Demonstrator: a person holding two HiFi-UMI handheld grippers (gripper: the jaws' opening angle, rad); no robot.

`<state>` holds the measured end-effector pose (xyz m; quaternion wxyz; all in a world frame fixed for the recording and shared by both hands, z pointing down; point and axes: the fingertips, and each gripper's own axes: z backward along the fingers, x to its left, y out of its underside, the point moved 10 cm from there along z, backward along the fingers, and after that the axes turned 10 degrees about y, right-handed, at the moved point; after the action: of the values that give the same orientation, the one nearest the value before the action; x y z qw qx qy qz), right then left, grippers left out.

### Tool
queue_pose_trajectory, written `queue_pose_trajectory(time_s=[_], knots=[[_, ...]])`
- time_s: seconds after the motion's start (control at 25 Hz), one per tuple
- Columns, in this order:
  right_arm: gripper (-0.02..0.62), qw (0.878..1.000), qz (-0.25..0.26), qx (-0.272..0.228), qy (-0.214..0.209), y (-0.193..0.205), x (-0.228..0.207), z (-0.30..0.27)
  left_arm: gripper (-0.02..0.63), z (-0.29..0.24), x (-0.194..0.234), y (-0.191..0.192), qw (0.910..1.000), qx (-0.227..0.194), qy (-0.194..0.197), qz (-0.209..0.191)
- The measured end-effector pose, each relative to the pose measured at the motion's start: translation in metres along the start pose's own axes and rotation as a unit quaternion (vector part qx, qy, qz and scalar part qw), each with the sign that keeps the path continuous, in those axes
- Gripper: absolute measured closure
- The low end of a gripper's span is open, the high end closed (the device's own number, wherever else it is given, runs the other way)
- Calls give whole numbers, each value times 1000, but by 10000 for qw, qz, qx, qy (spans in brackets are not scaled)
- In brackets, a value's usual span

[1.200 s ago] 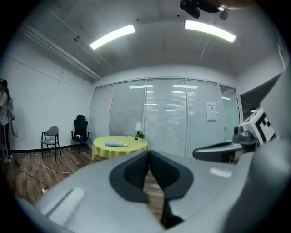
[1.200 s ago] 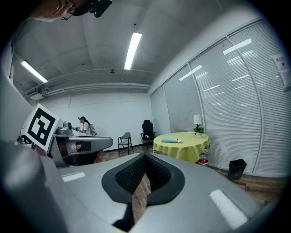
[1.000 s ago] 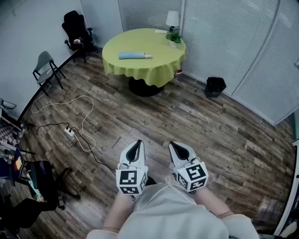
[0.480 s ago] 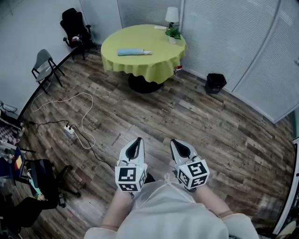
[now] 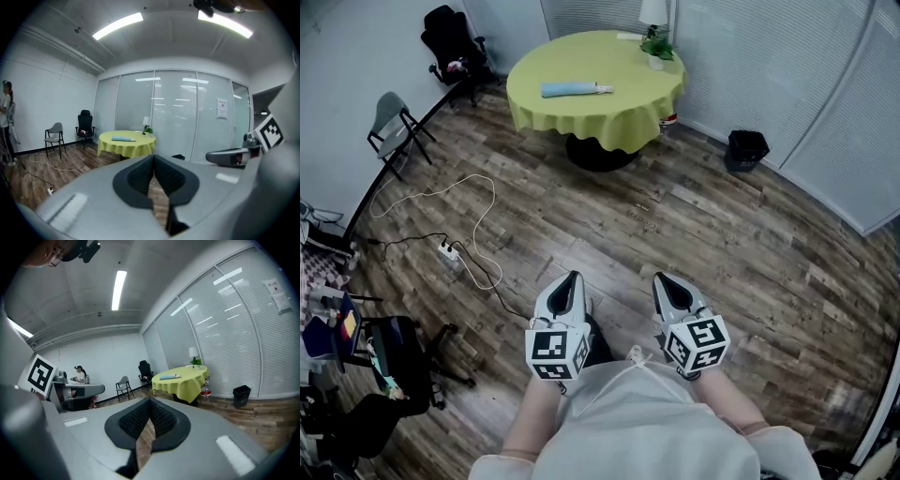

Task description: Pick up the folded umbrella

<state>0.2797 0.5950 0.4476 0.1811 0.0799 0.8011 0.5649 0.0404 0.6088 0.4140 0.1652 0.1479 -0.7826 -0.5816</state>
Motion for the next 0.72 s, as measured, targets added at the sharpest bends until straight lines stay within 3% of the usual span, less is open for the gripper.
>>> queue_pose_trajectory(time_s=[0.24,0.72], knots=[[597,9999,7,-27,137,-16,9,-61,600,-37,56,-9,9998,-35,126,118],[597,9993,178,-1,341,-81,91,-244,600,-112,257,-71,9987,-358,295,187]])
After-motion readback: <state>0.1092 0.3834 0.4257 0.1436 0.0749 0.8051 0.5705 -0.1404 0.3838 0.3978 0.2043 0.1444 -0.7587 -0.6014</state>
